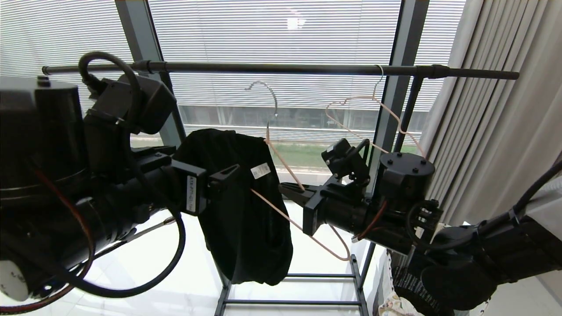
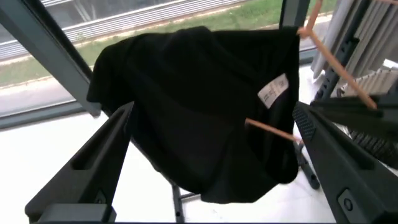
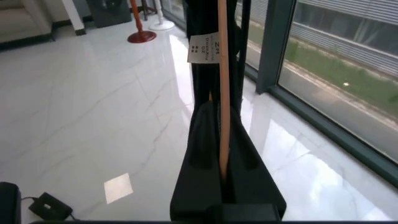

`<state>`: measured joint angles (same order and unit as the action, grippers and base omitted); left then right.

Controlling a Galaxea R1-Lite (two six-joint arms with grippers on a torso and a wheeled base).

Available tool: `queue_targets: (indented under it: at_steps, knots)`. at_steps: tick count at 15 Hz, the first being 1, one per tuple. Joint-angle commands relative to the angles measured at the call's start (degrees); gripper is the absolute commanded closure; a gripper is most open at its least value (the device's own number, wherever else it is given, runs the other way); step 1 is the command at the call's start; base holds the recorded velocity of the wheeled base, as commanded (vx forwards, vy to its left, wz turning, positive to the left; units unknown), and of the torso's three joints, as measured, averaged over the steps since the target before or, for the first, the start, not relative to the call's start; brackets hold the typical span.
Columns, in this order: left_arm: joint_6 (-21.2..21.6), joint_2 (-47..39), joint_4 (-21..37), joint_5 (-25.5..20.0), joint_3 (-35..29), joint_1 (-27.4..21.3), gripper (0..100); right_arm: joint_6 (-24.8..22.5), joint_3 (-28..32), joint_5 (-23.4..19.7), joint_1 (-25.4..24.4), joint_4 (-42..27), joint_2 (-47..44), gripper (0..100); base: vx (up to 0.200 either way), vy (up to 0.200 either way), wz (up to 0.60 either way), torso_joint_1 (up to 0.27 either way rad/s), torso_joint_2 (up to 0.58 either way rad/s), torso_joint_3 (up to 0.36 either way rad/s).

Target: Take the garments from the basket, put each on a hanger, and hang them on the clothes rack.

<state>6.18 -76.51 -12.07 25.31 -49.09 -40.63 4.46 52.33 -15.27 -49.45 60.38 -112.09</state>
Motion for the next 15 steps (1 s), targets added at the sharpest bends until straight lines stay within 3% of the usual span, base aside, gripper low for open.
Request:
queue_targets:
  at_steps: [1, 3, 9, 13, 15]
  knots:
    - [3.58, 6.37, -0.06, -5.8, 5.85, 0.11, 0, -3.06, -6.72, -3.53, 2.86, 0.09, 5.39, 100, 0.0, 0.0, 0.0, 0.0, 0.0, 0.0]
    - [7.53, 10.5, 0.03, -13.97, 10.6, 1.34, 0, -7.63, -14.28, -9.6, 5.76, 0.09, 10.32, 100, 0.0, 0.0, 0.0, 0.0, 0.0, 0.0]
    - [15.18, 12.0, 0.03, -24.87, 17.45, 1.34, 0, -17.12, -32.12, -19.79, 6.55, 0.09, 19.28, 100, 0.0, 0.0, 0.0, 0.0, 0.0, 0.0]
    - [20.45, 8.22, 0.03, -29.44, 19.56, 1.26, 0, -23.09, -36.07, -22.69, 5.76, 0.09, 19.98, 100, 0.0, 0.0, 0.0, 0.0, 0.0, 0.0]
    - [21.42, 6.11, 0.03, -32.51, 19.65, 1.17, 0, -23.27, -36.16, -22.61, 3.92, 0.09, 19.98, 100, 0.0, 0.0, 0.0, 0.0, 0.0, 0.0]
